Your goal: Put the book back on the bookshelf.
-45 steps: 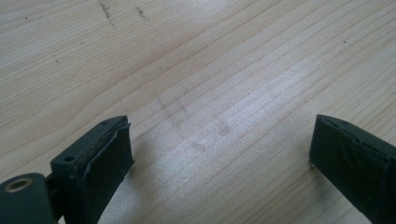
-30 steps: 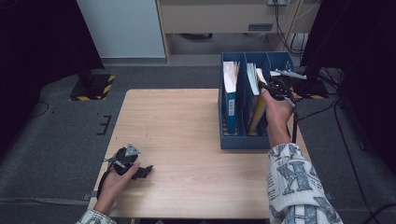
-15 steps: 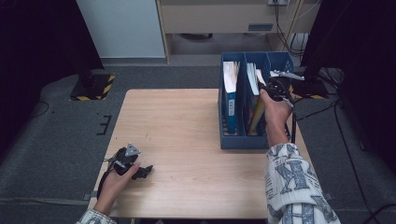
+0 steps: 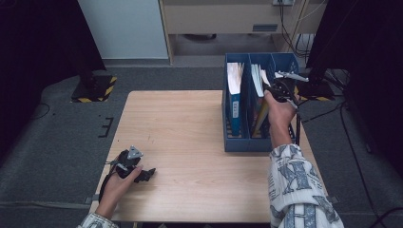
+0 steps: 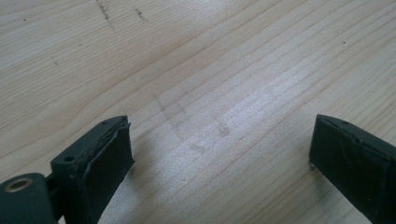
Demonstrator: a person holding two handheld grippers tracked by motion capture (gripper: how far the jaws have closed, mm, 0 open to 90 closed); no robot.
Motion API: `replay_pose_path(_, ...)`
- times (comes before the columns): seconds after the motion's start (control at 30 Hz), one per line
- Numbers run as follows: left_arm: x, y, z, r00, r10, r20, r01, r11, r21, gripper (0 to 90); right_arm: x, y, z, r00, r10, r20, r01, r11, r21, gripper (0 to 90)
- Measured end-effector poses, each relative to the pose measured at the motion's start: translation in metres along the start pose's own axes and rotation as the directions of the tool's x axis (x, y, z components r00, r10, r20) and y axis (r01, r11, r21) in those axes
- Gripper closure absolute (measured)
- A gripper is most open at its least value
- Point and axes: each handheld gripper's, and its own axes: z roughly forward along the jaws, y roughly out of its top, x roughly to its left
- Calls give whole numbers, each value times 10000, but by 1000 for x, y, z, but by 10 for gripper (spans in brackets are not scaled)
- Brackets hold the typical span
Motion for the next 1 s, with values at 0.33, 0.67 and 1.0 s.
replay_pose_path(0.33, 0, 0, 0, 10000, 13, 6, -13, 10000, 10, 49, 2, 0, 4, 10000, -11, -78, 12, 10000, 60, 741)
replay_pose_path(0.67, -1, 1, 0, 10000, 27, 9, -27, 10000, 28, 49, 3, 6, -6, 9968, 271, -751, -276, 9996, -47, 627)
replay_pose_path(1.0, -1, 1, 1, 10000, 26, 9, -26, 10000, 40, 49, 0, 7, -12, 9916, 561, -1163, -557, 9984, 64, 587)
